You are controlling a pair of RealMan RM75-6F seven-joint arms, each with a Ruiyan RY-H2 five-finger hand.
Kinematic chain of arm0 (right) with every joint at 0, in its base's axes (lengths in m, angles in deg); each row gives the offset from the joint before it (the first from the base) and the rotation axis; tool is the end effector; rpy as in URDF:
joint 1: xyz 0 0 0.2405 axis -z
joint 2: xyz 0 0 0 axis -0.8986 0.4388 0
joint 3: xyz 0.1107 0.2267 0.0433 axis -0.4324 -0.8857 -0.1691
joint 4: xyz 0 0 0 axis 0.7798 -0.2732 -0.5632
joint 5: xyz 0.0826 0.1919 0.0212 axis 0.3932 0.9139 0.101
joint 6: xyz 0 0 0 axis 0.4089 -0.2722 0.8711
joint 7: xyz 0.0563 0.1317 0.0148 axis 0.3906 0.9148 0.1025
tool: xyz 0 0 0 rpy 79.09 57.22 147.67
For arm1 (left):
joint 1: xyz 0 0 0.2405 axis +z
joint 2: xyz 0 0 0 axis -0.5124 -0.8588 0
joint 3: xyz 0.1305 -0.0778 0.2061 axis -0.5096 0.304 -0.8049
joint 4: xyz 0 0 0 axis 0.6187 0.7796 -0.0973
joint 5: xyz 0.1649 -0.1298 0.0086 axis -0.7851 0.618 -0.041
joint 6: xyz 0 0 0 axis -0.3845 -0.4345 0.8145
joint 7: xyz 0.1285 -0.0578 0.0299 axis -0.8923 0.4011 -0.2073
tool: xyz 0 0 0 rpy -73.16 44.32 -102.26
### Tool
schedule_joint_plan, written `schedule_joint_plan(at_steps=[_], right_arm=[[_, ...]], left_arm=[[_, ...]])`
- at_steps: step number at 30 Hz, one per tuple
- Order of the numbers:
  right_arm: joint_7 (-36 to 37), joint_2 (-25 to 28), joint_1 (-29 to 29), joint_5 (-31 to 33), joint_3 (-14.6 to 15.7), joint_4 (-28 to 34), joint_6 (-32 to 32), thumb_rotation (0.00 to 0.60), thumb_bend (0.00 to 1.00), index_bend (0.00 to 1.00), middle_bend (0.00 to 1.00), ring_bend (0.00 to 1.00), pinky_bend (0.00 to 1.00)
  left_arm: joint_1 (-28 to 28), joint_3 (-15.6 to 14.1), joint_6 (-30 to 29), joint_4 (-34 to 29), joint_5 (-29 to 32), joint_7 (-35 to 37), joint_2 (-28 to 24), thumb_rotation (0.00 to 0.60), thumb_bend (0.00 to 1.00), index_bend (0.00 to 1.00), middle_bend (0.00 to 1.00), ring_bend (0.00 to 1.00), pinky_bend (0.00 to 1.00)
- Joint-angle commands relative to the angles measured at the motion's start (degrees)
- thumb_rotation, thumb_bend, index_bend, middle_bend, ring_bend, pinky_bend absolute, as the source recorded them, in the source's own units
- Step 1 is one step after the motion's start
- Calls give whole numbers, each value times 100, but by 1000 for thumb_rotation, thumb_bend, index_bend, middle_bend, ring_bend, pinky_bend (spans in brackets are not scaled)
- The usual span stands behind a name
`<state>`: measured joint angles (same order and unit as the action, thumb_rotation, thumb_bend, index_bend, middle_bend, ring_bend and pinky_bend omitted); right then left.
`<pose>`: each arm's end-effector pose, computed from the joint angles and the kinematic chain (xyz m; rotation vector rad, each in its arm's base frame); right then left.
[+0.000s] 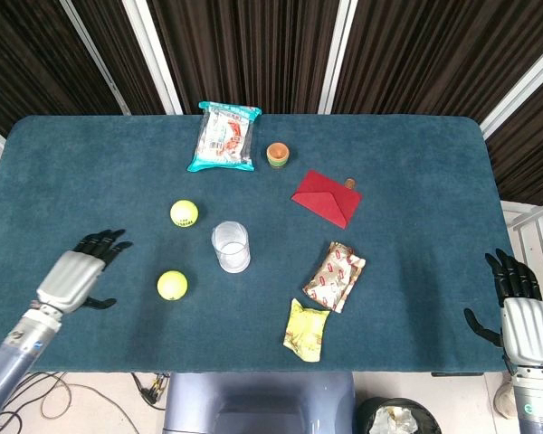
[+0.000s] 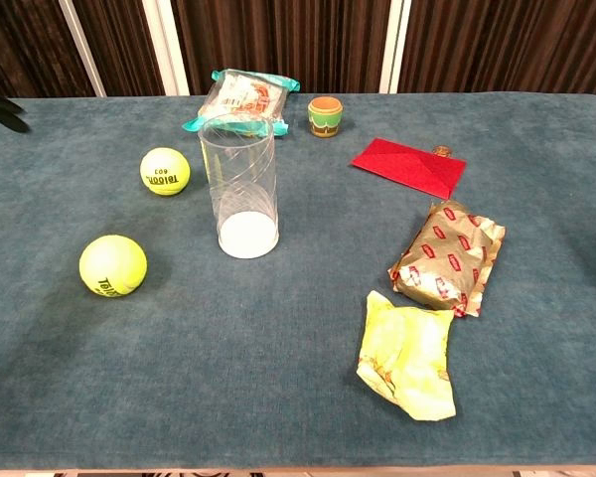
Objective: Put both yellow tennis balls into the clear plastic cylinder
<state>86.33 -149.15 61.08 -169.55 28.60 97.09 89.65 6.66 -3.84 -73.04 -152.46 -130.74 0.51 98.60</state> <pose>-0.3034 -0.1812 0.1532 1.2446 -0.8863 1.0172 -0.2337 0.2648 0.0987 -1.8852 -0.9163 -0.7610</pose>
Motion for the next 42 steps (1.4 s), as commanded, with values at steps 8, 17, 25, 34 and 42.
schedule_joint_plan(at_steps=[8,17,25,34,42], right_arm=[[38,23,13,89,-56,10,1,600,336,0,0,40,87],[87,56,40,119,-91,24,48,600,336,0,0,40,87],[82,56,41,118,-89,30,34,600,336,0,0,40,87],[63,44,44,155,-106,38,26,600,336,0,0,40,87],[34,32,43,190,-114,47,2,600,336,0,0,40,87]], left_arm=[[-731,-20,800,212,948,-1131,1089,600,9,141,5,0,117],[-1034,-44,749,634,1364,-1859,1747,600,19,141,47,17,171],[-1194,-151,697,756,1601,-2260,1971,600,153,207,200,158,330],[-1257,-287,662,914,1770,-2383,2066,600,188,277,330,264,407],[-1270,-378,584,1064,1790,-2374,2084,600,264,381,449,347,472]])
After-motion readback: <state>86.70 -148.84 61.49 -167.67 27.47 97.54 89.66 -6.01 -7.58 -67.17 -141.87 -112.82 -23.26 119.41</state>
